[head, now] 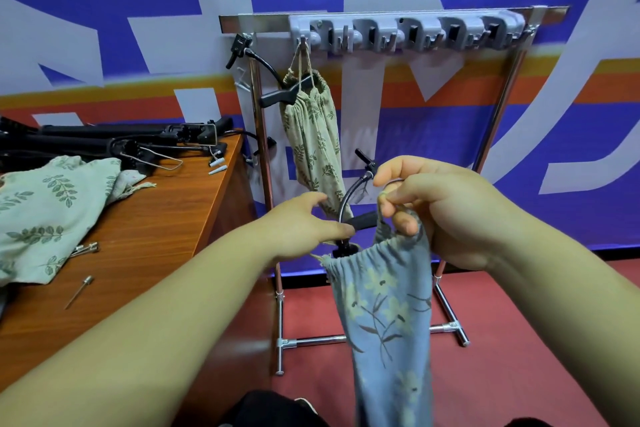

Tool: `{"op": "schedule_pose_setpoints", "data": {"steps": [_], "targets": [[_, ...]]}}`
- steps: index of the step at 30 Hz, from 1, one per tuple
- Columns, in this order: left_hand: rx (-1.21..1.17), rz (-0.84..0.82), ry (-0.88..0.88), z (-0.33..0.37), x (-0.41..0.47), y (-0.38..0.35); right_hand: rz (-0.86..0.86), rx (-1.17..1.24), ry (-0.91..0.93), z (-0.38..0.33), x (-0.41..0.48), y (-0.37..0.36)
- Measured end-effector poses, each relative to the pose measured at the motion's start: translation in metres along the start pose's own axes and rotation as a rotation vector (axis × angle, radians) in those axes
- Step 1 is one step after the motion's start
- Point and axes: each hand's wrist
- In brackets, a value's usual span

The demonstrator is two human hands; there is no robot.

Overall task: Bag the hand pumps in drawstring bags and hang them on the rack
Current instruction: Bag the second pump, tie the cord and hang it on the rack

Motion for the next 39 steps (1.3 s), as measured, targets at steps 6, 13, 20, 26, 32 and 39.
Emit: {"op": "schedule_pose_setpoints", "data": {"steps": [6, 13, 20, 26, 32, 39], "targets": [[0.023, -0.098, -0.022, 0.005, -0.001, -0.007, 0.027, -0.037, -0.013, -0.002, -0.001, 0.006], [0.069, -0.123, -0.012, 0.003, -0.009, -0.004, 0.105, -0.133, -0.06, 0.005, -0.006, 0.019], [0.178, -0.052, -0.155, 0.001, -0.015, -0.009, 0.385, -0.179, -0.223, 0.02, 0.003, 0.044], [0.278, 0.101, -0.197, 0.013, -0.018, -0.018, 0.364, -0.192, -0.094, 0.02, 0.002, 0.028], [0.278, 0.145, -0.139, 0.012, -0.01, -0.017, 0.357, -0.142, 0.013, 0.009, -0.006, 0.03], [-0.033, 0.095, -0.017, 0.006, -0.01, -0.018, 0.319, -0.181, -0.08, 0.021, -0.007, 0.026]]}}
Point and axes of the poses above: each hand's wrist, its own x-axis towards the middle knuckle, its own y-axis out of the back of the hand, z = x × y, and after that the axes turned 9 degrees about -z, right-handed
